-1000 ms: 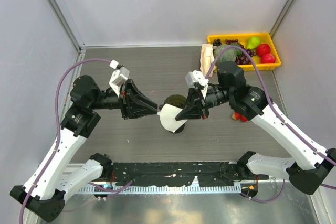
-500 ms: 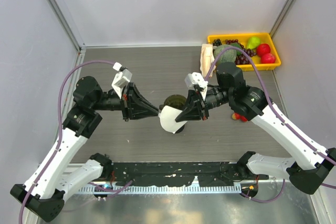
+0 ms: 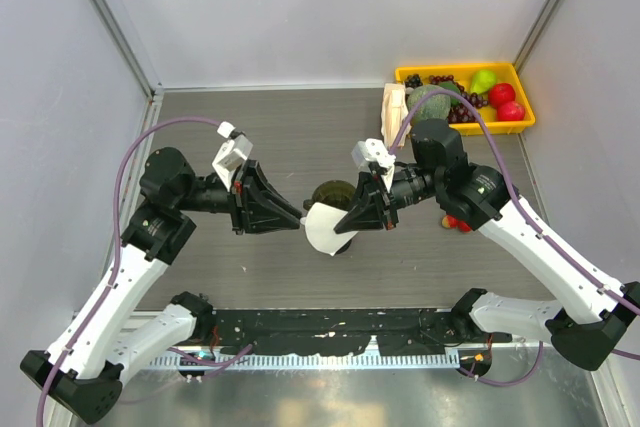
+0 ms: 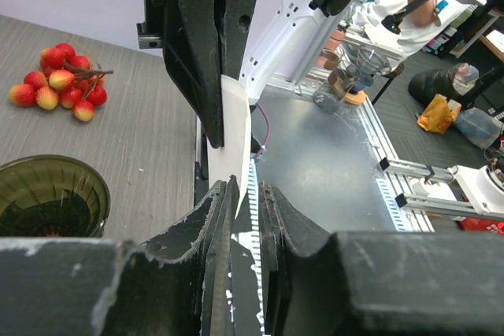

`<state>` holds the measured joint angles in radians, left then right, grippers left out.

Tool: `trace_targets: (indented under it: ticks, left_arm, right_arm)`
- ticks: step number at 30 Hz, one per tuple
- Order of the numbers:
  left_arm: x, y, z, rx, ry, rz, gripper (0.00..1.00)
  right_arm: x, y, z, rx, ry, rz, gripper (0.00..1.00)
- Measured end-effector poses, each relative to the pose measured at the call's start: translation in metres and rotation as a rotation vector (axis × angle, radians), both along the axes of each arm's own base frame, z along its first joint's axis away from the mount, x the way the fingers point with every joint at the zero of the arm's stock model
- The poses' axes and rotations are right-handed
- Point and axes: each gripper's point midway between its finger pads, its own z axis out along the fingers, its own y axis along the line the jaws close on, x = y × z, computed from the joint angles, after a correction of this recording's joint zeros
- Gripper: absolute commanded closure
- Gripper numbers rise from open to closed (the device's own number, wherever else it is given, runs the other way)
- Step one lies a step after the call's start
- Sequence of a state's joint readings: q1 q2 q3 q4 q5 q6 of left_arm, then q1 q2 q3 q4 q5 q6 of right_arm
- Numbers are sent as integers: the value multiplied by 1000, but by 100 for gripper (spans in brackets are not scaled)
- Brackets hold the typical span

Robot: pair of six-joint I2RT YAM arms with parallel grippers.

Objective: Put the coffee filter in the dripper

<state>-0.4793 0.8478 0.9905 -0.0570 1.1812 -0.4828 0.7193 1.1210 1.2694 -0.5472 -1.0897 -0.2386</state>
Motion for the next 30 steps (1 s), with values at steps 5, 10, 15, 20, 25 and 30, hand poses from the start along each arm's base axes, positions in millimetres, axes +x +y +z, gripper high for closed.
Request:
trace_targets:
  ticks: [5,10,15,20,25,30]
  left_arm:
    - [-1,0,1,-2,5,-6,75]
    - [-1,-1,-1,0,11,-7,76]
    - [-1,-1,-2,1,15,-6,94]
    - [-2,-2,-3,2,19,-9,100]
    - [0,-2,-4,4,37,1,100]
    - [2,-4,-5,7,49,4,100]
  right_arm:
    - [0,0,0,0,0,0,95]
    - [0,0,0,0,0,1,95]
    - [-1,0,0,0,0,2,95]
    - [-1,0,0,-1,0,4,95]
    - [-4,2,0,-1,0,15,95]
    - [-5,4,-1,-5,5,23,95]
